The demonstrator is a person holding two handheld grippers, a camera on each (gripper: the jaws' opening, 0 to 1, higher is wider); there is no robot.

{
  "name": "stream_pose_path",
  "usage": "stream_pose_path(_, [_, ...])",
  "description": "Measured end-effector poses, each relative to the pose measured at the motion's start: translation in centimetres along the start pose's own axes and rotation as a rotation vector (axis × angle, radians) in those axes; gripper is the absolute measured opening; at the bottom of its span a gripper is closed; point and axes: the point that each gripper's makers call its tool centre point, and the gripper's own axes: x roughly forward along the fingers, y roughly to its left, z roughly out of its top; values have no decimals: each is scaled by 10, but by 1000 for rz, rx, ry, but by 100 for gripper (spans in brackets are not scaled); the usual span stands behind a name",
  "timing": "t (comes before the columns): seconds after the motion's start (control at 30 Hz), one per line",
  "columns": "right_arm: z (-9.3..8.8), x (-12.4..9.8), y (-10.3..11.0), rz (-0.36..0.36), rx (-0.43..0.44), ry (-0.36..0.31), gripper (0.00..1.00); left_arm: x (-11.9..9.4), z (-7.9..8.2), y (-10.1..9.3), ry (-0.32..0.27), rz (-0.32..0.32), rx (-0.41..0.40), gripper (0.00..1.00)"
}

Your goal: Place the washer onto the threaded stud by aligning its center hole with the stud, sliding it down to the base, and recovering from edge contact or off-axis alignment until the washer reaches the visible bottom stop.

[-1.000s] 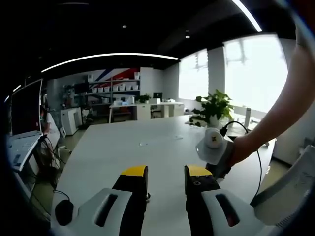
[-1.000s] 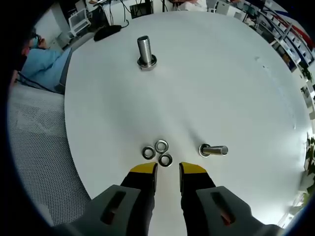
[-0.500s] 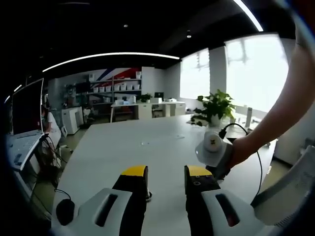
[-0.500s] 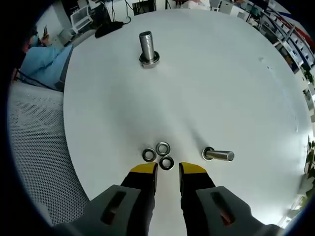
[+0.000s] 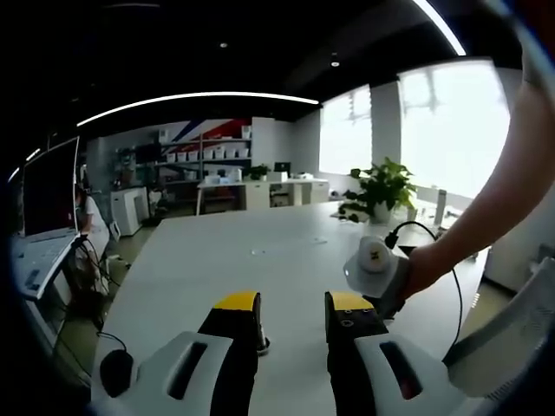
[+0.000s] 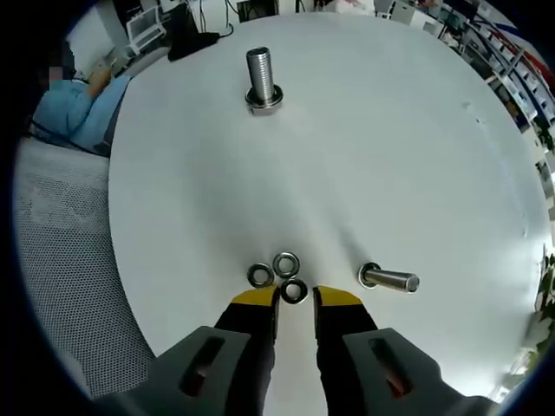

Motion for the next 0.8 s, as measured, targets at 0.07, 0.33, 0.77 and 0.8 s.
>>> stream_pose_path(0.07, [0,0,-1,-1,-8,3,16,0,0,0,-2,1,0,28])
stream_pose_path(0.33, [0,0,-1,3,6,14,15,0,0,-1,2,-3,7,28])
stream_pose_path(0.77, [-1,1,-2,7,3,50,15,2,0,-4,0,-12,18,28])
stream_pose_path(0.8, [-1,1,-1,8,-6,48,15,2,0,-4,0,-13,17,28])
